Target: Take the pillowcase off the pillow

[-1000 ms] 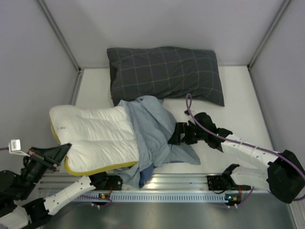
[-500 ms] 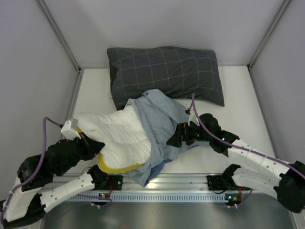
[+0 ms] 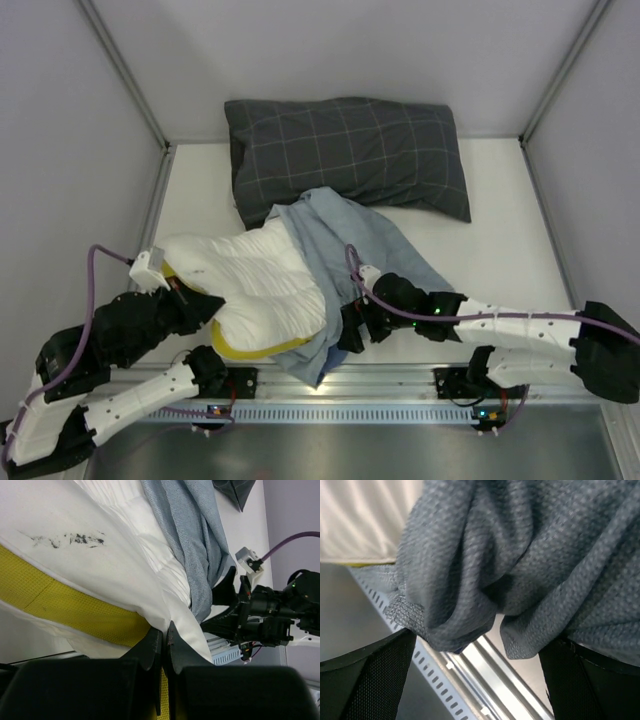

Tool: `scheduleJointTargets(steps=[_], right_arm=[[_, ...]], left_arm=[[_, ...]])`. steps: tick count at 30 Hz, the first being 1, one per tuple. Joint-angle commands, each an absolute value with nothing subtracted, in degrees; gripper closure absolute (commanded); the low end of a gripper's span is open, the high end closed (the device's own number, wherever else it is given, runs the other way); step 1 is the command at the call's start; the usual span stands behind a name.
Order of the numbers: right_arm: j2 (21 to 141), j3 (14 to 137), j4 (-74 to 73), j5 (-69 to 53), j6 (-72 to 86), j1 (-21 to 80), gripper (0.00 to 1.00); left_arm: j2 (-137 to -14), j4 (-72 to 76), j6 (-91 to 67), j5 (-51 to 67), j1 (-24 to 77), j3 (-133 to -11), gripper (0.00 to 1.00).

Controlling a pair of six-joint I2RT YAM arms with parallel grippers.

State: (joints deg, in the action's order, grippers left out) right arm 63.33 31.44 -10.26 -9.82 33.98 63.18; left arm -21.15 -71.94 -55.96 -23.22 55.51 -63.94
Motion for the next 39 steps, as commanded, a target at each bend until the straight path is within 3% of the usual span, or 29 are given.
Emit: scheduleJointTargets(steps=[1,7,13,17,18,19,22,32,39], right_arm=[[69.0,36.5,-7.4,-2.8,35.5,65.3,0.04],[75.9,42.5,-5.4,3.5,37.3,66.4,0.07],[78.7,43.0,-4.4,9.0,39.6,66.6,0.20],[79.6,40.9,-5.1,16.3,41.4,66.6,0.46],[79.5,39.8,-5.2,17.1,41.7,66.4,0.55],[79.4,39.4,-5.1,17.8,41.9,66.2,0.72],[79.2,38.1,-5.2,19.4,42.2,65.7,1.00],[73.9,35.2,-13.4,31.3,46.8,62.6,1.00],[67.8,28.5,-14.1,27.6,46.9,50.4,1.00]], left_arm=[[-19.4,-64.1,-55.7,-21.1,55.4,-64.3,1.00],[-16.1,-62.7,-55.9,-19.7,55.5,-65.2,1.00],[-13.4,-62.8,-56.7,-18.7,55.5,-65.0,1.00],[-12.0,-62.6,-57.0,-18.1,55.5,-65.9,1.00],[-11.2,-62.1,-57.0,-17.8,55.5,-66.0,1.00],[-10.6,-60.3,-56.9,-17.3,55.5,-66.0,1.00],[-8.7,-57.1,-56.7,-15.6,55.5,-66.4,1.00],[-4.2,-56.5,-56.8,-16.8,55.5,-73.6,1.00],[-1.7,-57.2,-56.5,-18.7,55.7,-78.8,1.00]])
